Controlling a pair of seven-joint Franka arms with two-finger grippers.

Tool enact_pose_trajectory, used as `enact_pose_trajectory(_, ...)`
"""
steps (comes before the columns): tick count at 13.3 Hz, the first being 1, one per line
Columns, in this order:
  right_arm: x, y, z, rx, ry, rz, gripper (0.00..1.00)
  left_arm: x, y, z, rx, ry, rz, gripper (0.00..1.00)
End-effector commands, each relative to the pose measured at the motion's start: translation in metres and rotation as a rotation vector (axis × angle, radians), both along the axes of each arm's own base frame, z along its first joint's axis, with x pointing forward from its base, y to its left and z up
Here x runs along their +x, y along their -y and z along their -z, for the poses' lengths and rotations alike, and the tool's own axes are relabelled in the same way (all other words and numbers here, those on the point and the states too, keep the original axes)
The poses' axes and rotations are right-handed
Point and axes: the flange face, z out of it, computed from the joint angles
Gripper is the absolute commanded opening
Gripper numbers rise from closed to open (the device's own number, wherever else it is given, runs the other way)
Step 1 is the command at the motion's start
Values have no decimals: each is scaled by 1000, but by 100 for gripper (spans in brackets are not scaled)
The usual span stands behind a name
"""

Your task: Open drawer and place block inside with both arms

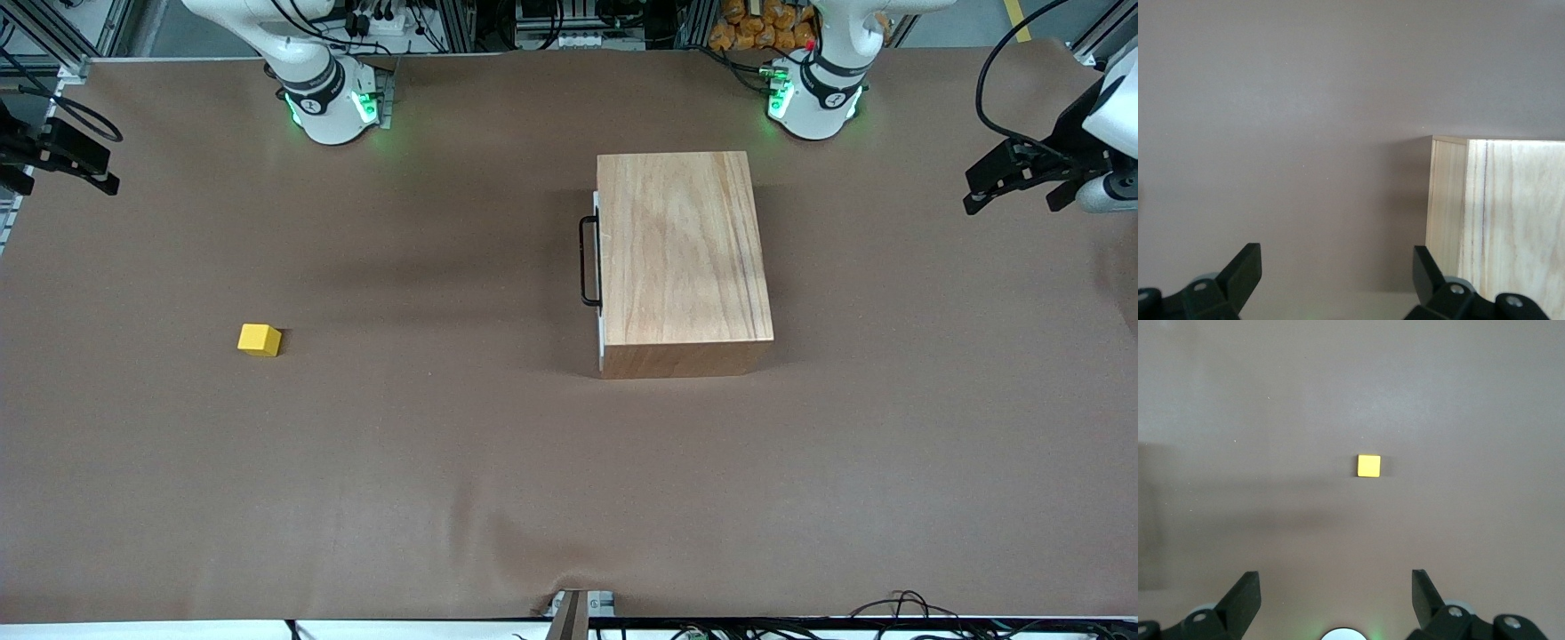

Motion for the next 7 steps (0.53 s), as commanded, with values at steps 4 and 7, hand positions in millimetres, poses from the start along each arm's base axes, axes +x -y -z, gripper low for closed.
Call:
enact_pose_trajectory(4, 2, 3, -4, -14, -2, -7, 100, 7, 2, -9, 22, 2, -8, 100)
enact_pose_trajectory(7, 2, 5, -3, -14, -6, -2, 100, 13, 1, -2, 7, -10, -11, 100)
